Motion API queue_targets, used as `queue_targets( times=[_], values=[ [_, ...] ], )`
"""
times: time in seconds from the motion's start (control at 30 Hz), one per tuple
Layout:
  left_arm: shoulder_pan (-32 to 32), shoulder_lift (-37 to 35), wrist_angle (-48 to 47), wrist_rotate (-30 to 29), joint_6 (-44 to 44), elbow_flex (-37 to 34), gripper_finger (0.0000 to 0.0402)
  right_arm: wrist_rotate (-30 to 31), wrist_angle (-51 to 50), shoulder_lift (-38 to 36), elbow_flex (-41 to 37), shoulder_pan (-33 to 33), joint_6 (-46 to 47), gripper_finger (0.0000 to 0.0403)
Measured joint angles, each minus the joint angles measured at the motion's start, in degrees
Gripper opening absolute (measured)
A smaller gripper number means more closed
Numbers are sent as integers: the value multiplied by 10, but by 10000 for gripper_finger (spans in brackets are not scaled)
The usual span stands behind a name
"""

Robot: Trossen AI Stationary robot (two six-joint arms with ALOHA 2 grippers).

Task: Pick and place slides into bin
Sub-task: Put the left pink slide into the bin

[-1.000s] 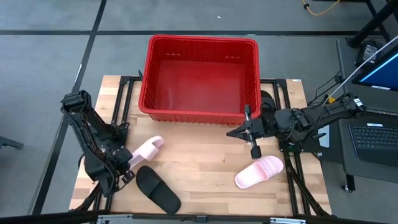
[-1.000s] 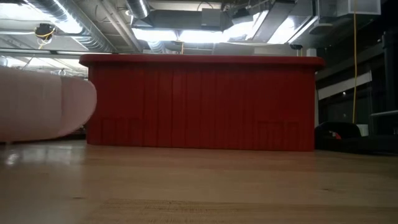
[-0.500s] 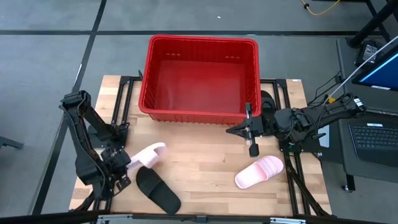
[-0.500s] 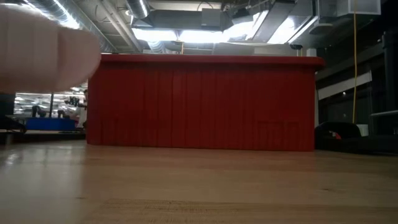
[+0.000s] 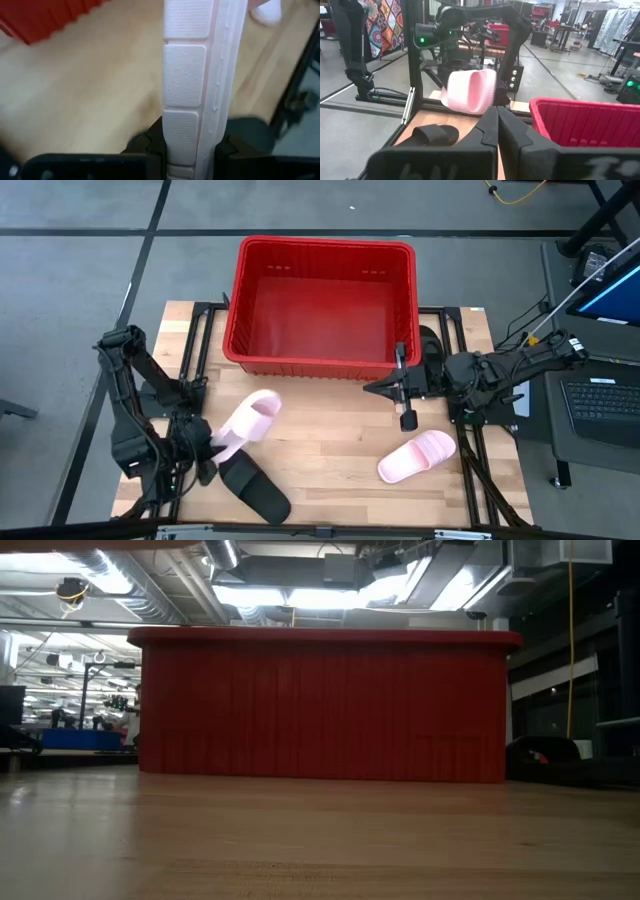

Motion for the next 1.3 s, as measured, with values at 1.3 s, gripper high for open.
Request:
queue_targets(
  times=[1.3],
  values=[
    [366,0,174,-237,283,67,62,247,33,141,149,0,-305,124]
  ],
)
